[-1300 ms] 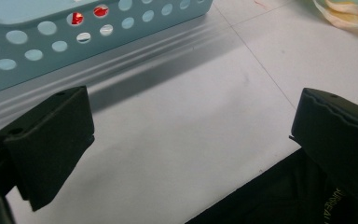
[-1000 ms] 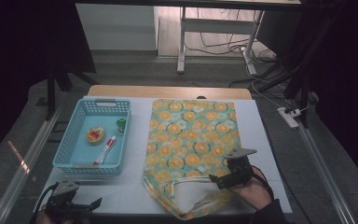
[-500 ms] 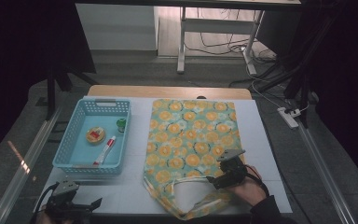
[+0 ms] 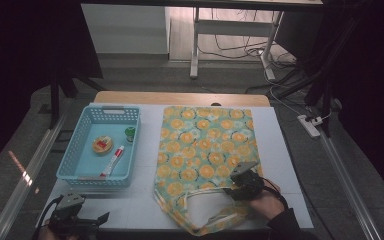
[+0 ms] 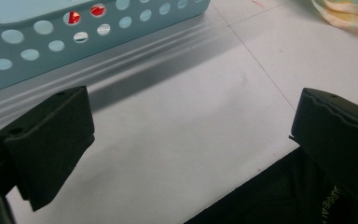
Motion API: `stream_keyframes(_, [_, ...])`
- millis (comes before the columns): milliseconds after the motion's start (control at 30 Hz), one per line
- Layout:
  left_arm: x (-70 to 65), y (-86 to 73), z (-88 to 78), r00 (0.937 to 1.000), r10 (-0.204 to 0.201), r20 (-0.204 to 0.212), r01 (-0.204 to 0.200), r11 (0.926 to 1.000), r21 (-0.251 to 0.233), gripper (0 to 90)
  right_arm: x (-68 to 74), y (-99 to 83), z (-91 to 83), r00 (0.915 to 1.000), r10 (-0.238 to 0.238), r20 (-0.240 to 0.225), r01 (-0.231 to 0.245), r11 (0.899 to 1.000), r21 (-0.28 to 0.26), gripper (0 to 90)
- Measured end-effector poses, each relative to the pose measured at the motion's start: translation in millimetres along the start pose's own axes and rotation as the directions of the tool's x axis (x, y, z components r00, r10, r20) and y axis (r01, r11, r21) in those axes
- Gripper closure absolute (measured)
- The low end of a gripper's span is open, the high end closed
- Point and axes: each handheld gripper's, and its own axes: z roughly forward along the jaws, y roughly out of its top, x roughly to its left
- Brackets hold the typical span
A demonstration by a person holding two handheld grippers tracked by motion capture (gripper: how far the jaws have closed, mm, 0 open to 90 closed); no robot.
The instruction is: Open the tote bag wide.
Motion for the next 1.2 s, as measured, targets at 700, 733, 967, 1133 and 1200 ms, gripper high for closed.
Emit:
stream_keyframes(700, [0.0,0.1,0.3,1.0000,0.001,0.000,-0.001,1.0000,0.003,0.0,7.1,26.9,14.6,0.9984,-0.040,-0.040,0.040,0.999,-0.002,64.5])
stream_keyframes(733, [0.0,0.1,0.4,1.0000,0.000,0.000,0.000,1.0000,0.002,0.0,7.8,28.6,15.5,0.9982,-0.044,-0.041,0.044,0.999,-0.001,64.5])
stream_keyframes(967, [0.1,0.1,0.4,1.0000,0.000,0.000,0.000,1.0000,0.003,0.0,11.4,40.4,21.7,0.9963,-0.069,-0.051,0.069,0.998,0.006,62.6])
stream_keyframes(1133, [0.2,0.1,0.4,1.0000,0.001,0.000,-0.001,1.0000,0.003,0.0,13.5,46.9,29.4,0.9950,-0.084,-0.055,0.085,0.996,0.018,61.3])
stream_keyframes(1200, [0.3,0.1,0.5,1.0000,0.000,0.001,0.000,1.0000,0.003,0.0,13.4,49.0,30.9,0.9945,-0.095,-0.045,0.096,0.995,0.015,63.1])
